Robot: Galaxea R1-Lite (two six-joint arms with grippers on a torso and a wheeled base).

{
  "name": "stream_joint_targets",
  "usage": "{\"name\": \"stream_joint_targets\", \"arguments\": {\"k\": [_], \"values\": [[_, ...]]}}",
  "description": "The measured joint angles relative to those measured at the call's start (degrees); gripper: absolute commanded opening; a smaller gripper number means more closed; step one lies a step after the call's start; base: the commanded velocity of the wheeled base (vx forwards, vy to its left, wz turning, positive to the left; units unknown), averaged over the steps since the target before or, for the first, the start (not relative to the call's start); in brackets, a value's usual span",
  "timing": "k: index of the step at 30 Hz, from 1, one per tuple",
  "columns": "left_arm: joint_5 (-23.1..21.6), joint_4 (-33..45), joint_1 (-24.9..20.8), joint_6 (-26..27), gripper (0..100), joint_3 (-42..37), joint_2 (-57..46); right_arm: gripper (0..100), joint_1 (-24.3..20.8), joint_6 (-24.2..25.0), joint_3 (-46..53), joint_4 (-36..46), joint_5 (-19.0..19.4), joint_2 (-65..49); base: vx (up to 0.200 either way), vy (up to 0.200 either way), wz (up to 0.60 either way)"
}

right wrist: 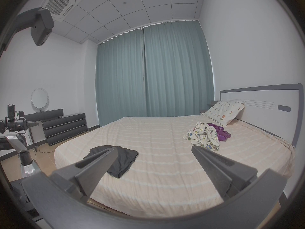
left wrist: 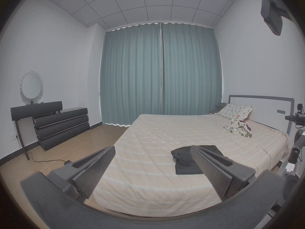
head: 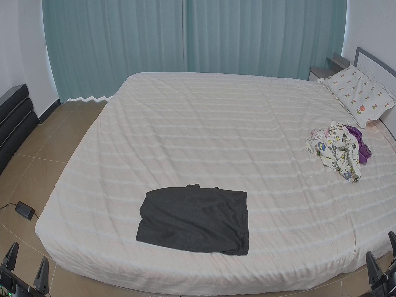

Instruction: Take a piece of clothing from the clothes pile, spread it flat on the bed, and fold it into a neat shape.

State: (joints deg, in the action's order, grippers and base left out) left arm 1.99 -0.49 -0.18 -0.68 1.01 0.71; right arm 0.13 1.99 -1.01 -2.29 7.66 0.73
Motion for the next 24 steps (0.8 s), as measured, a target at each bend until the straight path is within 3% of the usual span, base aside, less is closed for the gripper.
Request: {"name": "stream_joint_targets", "arguments": {"k": [7, 14, 24], "values": [[0.04, 0.00, 0.00, -0.05, 100, 0.00, 0.04, 100, 0.07, -1.01, 0.00, 1.85, -0.27, 0.00, 0.000, 0.000, 0.00], [0.04, 0.02, 0.00, -0.16, 100, 0.00, 0.06, 100, -0.06, 2.28, 0.00, 1.04, 5.03, 0.01, 0.000, 0.000, 0.00], [0.06, 0.05, 0.00, -0.16, 100, 0.00, 0.11, 100, -0.02, 3.54, 0.00, 0.93, 3.62, 0.06, 0.000, 0.000, 0.00]]}}
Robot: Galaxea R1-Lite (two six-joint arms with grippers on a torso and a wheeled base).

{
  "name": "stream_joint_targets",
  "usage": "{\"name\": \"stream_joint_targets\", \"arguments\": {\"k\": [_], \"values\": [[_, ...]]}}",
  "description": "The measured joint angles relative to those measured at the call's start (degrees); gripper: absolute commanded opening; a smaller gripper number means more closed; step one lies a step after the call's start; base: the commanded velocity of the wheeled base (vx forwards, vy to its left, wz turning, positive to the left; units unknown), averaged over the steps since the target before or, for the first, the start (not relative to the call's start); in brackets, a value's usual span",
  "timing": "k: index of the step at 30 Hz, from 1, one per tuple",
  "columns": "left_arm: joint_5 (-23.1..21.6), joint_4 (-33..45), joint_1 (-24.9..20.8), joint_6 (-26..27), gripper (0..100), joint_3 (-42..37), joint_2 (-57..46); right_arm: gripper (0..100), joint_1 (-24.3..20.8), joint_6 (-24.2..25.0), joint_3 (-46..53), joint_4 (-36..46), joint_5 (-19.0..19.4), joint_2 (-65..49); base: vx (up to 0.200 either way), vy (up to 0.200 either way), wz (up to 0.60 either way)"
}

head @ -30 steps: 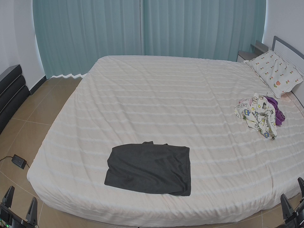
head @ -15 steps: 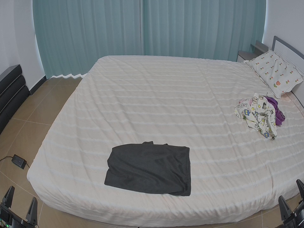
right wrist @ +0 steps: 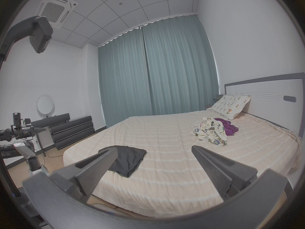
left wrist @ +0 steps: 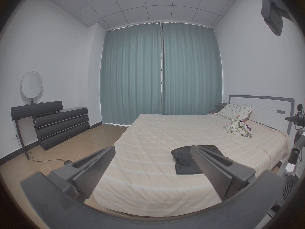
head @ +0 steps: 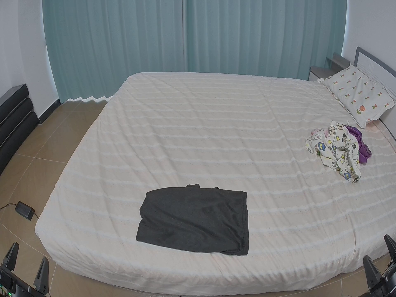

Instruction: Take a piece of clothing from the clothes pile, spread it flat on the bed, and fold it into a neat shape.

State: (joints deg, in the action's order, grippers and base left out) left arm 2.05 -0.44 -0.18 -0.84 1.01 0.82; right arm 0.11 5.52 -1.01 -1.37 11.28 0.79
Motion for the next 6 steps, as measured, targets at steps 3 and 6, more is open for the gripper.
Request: {"name": "stream_joint_targets", "arguments": {"k": [3, 6], "values": [[0.00, 0.00, 0.00, 0.02, 100, 0.00, 0.00, 100, 0.00, -0.06, 0.00, 0.00, -1.10, 0.02, 0.000, 0.000, 0.00], [0.00, 0.00, 0.00, 0.02, 100, 0.00, 0.02, 100, -0.04, -0.35, 0.00, -0.02, -1.32, 0.02, 0.000, 0.000, 0.00]]}}
